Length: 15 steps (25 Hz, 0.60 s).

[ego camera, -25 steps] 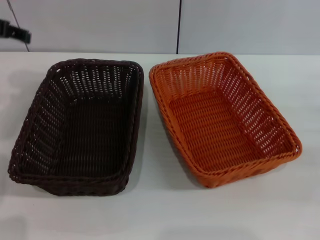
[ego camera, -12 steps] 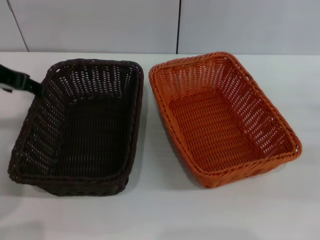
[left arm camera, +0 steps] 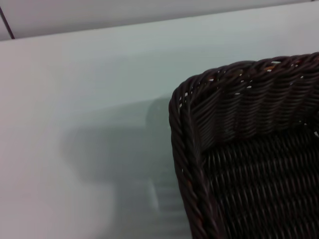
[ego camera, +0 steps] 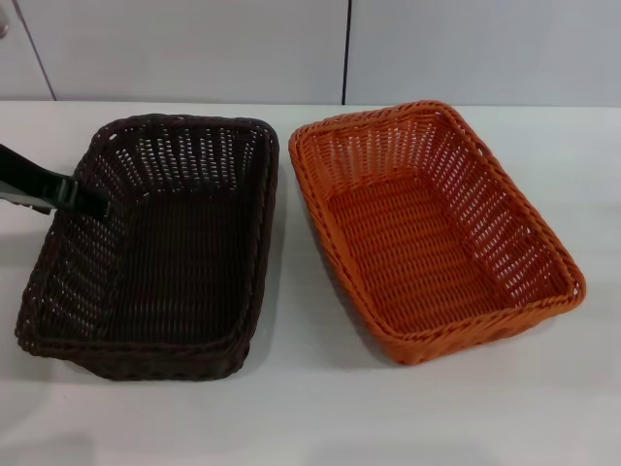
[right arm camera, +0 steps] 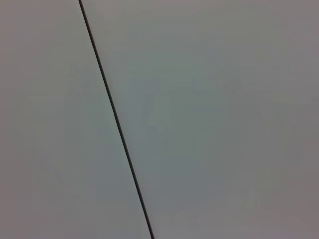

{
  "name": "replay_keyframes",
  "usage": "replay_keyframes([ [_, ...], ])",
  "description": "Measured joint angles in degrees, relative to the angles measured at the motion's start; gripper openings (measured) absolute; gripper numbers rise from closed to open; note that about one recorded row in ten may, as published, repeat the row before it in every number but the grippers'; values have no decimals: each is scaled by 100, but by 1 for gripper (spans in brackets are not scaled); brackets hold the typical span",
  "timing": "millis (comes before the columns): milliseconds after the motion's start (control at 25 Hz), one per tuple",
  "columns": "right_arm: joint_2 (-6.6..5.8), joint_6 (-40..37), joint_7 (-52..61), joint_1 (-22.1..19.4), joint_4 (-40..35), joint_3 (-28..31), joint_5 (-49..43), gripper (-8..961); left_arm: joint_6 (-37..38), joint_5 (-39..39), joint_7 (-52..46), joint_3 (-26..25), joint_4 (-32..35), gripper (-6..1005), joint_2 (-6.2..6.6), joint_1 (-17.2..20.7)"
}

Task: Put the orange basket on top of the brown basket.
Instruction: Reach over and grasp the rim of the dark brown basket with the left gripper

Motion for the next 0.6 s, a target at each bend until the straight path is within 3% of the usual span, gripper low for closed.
replay_keyframes([
  [560,0,30,0,14,28,1,0,716,505,284,-37,3,584,833,5,-135],
  [600,0,32,0,6,30,1,1,716,574,522,-67,8,534,826,-46,-143],
])
